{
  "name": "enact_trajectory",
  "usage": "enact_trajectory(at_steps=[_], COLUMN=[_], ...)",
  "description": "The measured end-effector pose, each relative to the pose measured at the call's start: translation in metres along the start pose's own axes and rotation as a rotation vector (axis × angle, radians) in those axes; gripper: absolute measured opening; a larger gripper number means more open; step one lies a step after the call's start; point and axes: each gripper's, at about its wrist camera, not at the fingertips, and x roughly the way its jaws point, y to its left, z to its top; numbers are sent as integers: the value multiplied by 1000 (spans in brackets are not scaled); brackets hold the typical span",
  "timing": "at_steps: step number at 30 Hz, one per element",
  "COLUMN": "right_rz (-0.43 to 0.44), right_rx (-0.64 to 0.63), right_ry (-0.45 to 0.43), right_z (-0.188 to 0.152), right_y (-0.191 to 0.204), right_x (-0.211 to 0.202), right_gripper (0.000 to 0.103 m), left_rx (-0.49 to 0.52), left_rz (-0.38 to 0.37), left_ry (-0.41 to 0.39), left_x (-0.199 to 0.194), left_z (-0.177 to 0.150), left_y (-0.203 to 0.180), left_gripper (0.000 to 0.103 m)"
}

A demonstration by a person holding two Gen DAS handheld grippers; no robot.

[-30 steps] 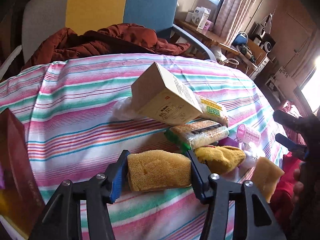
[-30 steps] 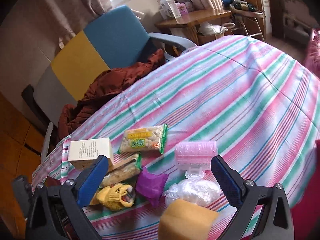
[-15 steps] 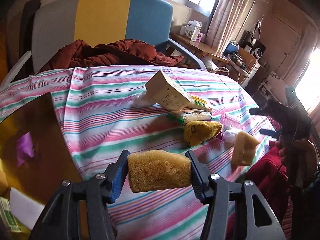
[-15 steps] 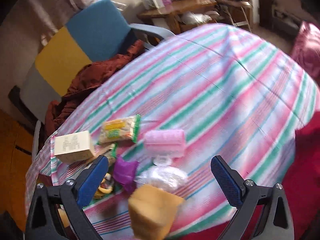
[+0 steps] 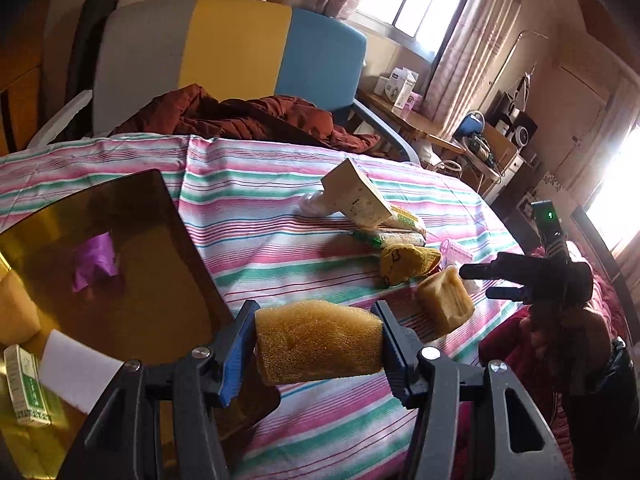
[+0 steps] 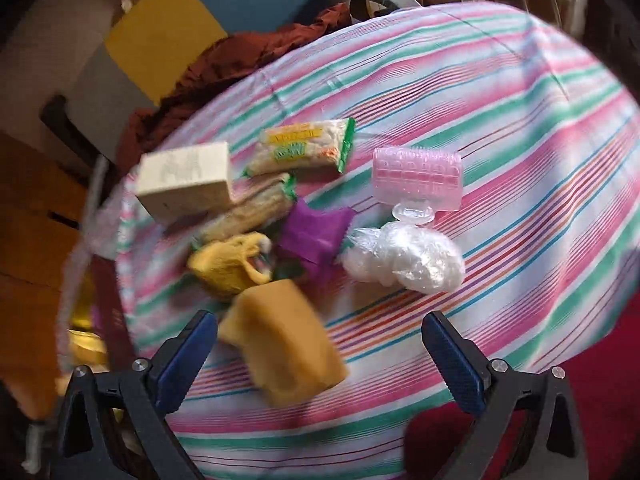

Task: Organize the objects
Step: 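Grasp another yellow sponge with the left tool while the right tool grasps the yellow knitted cloth, then lower sponge and cloth into the gold tray and open both tools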

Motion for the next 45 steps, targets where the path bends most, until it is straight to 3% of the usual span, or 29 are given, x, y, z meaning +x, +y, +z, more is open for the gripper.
enact_trajectory(at_steps=[7,12,15,18,20,24,26,33,39,45], right_rz=[-26,-48,-119,-184,-219,-230,-209,-37,122,237], right_rx=[-59,-303,-474,-560,-589,-619,-607,-603,-694,-791], right_ry=[-38,-65,-60,-24,9,9,-17,-131,-167,-121], right_z=[5,9,14,18,20,13,10,-10,-39,-75], right_y=[9,59,97,116,122,126,123,143,212,282], right_x=[-6,-2,17,42,61,70,57,-9,-28,-16], right_gripper=[103,101,93,85,59,47,42,42,42,42], left_rx=[-34,-68,-91,-109,-112,-122,-131,-178,-248,-285], left_rz=[7,23,36,48,55,65,69,103,170,230], left_ry=[-29,-53,-59,-62,-63,-71,-75,-105,-154,-192], left_x=[-23,-39,-44,-47,-49,-52,-53,-67,-91,-108], left_z=[-12,-18,-22,-24,-26,-27,-28,-33,-37,-31], left_y=[16,27,34,40,42,46,51,72,107,142], left_gripper=[57,58,58,58,58,58,58,58,58,58])
